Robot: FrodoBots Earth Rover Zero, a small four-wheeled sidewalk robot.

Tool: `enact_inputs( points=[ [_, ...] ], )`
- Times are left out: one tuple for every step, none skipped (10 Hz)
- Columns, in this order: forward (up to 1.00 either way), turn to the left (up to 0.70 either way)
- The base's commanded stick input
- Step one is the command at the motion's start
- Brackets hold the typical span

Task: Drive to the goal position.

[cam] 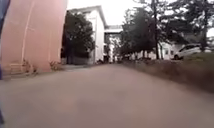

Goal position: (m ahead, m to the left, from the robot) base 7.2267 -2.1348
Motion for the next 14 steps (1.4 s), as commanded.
enact_inputs(
  points=[
    [1.00, 0.00],
    [1.00, 0.00],
    [1.00, 0.00],
    [1.00, 0.00],
    [1.00, 0.00],
    [1.00, 0.00],
    [1.00, 0.00],
    [1.00, 0.00],
    [1.00, 0.00],
    [1.00, 0.00],
    [1.00, 0.00],
    [1.00, 0.00],
    [1.00, 0.00],
    [1.00, 0.00]
  ],
)
